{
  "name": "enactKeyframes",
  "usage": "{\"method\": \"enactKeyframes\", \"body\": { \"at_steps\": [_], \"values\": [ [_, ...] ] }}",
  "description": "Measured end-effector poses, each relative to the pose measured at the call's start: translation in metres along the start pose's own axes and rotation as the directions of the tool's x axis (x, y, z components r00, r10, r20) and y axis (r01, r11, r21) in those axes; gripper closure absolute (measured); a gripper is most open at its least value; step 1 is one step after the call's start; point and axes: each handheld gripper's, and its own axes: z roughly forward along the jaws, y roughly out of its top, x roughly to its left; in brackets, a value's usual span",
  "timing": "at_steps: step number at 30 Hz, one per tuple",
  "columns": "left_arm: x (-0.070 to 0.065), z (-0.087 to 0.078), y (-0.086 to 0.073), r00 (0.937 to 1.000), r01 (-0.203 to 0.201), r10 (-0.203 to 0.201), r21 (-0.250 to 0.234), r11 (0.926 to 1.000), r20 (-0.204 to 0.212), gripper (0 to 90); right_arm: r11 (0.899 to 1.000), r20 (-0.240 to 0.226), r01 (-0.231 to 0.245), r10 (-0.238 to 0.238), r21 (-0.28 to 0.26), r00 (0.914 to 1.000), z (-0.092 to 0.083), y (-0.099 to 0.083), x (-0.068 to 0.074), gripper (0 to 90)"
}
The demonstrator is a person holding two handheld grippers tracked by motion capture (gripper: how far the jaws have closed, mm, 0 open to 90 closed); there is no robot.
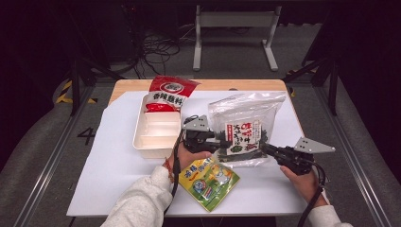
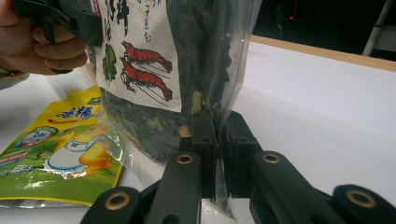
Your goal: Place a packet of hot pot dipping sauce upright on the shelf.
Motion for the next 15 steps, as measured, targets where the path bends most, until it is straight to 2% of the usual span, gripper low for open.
{"method": "enactKeyframes", "body": {
  "at_steps": [2, 3, 5, 7, 11, 12, 13, 15],
  "values": [
    [-0.002, -0.001, 0.000, 1.0000, -0.009, 0.009, -0.013, 0.9999, -0.004, 63.7, 1.000, 0.005, 0.016, -0.016, 0.013, 0.9999, 0.005, 0.002, 0.005, 84.5],
    [-0.002, -0.003, -0.001, 1.0000, -0.002, 0.002, -0.027, 0.9996, -0.002, 65.7, 1.000, 0.009, 0.017, -0.017, 0.014, 0.9998, 0.007, 0.002, 0.006, 84.3],
    [-0.003, -0.004, -0.002, 0.9999, 0.004, -0.004, -0.033, 0.9995, 0.013, 69.1, 1.000, 0.008, 0.000, 0.000, -0.001, 1.0000, 0.007, 0.004, 0.005, 83.3],
    [-0.006, -0.006, -0.001, 0.9999, -0.010, 0.011, -0.032, 0.9994, 0.004, 71.4, 1.000, 0.020, 0.000, 0.000, -0.001, 0.9998, 0.008, 0.006, 0.006, 80.9],
    [-0.009, -0.009, 0.002, 0.9999, -0.011, 0.011, -0.032, 0.9994, -0.001, 73.1, 1.000, 0.038, -0.015, 0.015, -0.006, 0.9992, 0.010, 0.008, 0.007, 71.0],
    [-0.010, -0.010, 0.003, 1.0000, -0.007, 0.007, -0.034, 0.9994, -0.001, 73.3, 1.000, 0.047, -0.008, 0.008, -0.005, 0.9989, 0.010, 0.009, 0.007, 65.1],
    [-0.010, -0.012, 0.003, 0.9999, -0.008, 0.008, -0.035, 0.9994, -0.012, 73.6, 1.000, 0.070, -0.011, 0.011, -0.001, 0.9975, 0.010, 0.010, 0.008, 58.9],
    [-0.012, -0.015, 0.005, 0.9993, -0.017, 0.016, -0.031, 0.9994, -0.035, 74.0, 0.999, 0.069, -0.032, 0.033, -0.011, 0.9971, 0.007, 0.012, 0.006, 56.4]
  ]
}}
